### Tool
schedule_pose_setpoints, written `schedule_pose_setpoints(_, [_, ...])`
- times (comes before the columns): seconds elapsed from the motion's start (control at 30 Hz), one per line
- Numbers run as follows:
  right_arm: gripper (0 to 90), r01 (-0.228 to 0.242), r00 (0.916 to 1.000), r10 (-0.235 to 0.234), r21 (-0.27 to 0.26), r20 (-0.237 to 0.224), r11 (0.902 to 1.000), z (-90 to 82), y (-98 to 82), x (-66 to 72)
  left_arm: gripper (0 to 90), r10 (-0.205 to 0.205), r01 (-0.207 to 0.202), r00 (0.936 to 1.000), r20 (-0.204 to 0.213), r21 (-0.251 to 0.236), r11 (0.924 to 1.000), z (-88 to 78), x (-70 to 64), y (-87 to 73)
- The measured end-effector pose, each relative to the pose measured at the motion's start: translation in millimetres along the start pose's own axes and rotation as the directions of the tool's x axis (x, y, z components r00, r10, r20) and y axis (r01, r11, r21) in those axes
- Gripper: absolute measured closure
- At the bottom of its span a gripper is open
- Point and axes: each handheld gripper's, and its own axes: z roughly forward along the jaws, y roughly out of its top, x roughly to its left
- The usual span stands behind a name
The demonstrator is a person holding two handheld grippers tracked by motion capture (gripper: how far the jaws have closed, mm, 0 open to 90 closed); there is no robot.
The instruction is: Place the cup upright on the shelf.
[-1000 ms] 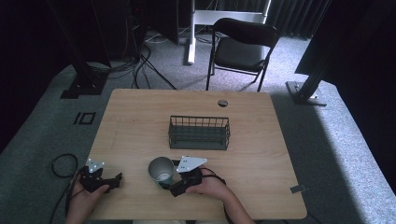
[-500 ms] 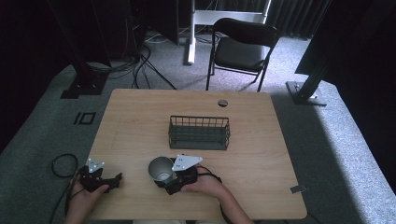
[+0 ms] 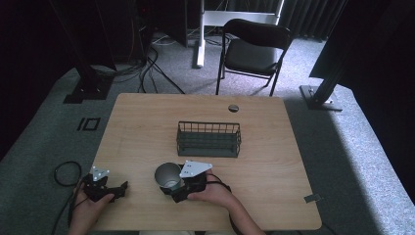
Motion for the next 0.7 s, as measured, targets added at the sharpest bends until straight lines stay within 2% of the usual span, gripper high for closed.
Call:
schedule_pose_setpoints(0.3, [13.5, 0.010, 0.9997, -0.010, -0.017, 0.021, 0.9998, -10.4, 13.8, -3.7, 0.4, 0.000, 0.000, 1.0000, 0.000, 0.000, 1.0000, 0.0, 0.0, 0.0])
schedule_pose_setpoints(0.7, [13.5, -0.006, 0.9969, 0.010, -0.061, 0.079, 0.9981, -28.3, 32.1, -13.8, 0.4, -0.001, 0.001, 1.0000, 0.000, -0.003, 1.0000, 0.2, -0.1, -0.1])
